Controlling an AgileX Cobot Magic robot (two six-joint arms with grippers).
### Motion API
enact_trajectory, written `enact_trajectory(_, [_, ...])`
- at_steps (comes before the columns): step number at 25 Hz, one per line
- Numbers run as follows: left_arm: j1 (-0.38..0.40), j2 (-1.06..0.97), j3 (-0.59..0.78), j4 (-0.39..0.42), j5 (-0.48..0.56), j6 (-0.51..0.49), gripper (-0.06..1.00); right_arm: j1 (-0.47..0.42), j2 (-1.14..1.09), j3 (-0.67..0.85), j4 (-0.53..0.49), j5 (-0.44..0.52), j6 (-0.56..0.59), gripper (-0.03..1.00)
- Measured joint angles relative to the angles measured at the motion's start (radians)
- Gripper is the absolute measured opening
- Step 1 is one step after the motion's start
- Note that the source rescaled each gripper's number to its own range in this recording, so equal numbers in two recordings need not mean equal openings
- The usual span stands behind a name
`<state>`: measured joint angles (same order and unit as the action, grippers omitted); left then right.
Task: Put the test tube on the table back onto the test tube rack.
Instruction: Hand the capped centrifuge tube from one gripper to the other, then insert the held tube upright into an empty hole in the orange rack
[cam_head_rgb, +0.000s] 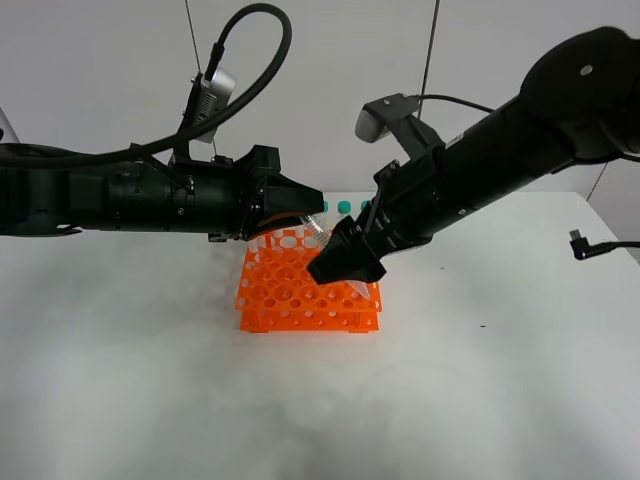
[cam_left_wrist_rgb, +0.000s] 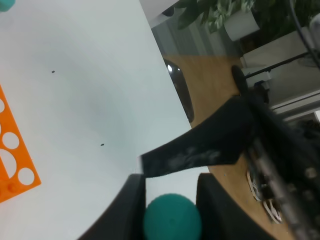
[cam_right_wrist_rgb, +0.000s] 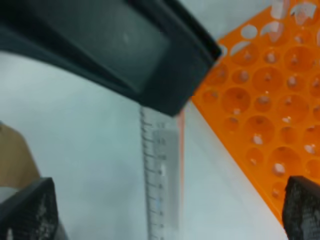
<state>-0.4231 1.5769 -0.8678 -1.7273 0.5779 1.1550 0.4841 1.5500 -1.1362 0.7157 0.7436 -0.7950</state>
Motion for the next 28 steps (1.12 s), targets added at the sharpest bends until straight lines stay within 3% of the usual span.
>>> enact_trajectory(4, [0.000,0.000,0.000,0.000,0.000,0.000,0.00,0.000,0.000,-0.125,-0.153,0.139,0.160,1.00])
enact_trajectory(7, [0.000,0.000,0.000,0.000,0.000,0.000,0.00,-0.001,0.000,-0.199,-0.345,0.225,0.314,1.00])
enact_trajectory(11, [0.000,0.000,0.000,0.000,0.000,0.000,0.00,-0.055,0.000,-0.232,-0.532,0.245,0.558,1.00])
enact_trajectory(12, [0.000,0.000,0.000,0.000,0.000,0.000,0.00,-0.115,0.000,-0.234,-0.594,0.245,0.642,1.00])
enact_trajectory(16, [0.000,0.000,0.000,0.000,0.000,0.000,0.00,-0.257,0.000,-0.234,-0.623,0.273,0.704,1.00])
enact_trajectory(22, [0.000,0.000,0.000,0.000,0.000,0.000,0.00,-0.469,0.000,-0.234,-0.630,0.386,0.710,1.00])
enact_trajectory(24, [0.000,0.000,0.000,0.000,0.000,0.000,0.00,-0.510,0.000,-0.234,-0.642,0.445,0.710,1.00])
enact_trajectory(28, [0.000,0.000,0.000,0.000,0.000,0.000,0.00,-0.543,-0.027,-0.195,-0.677,0.462,0.710,1.00])
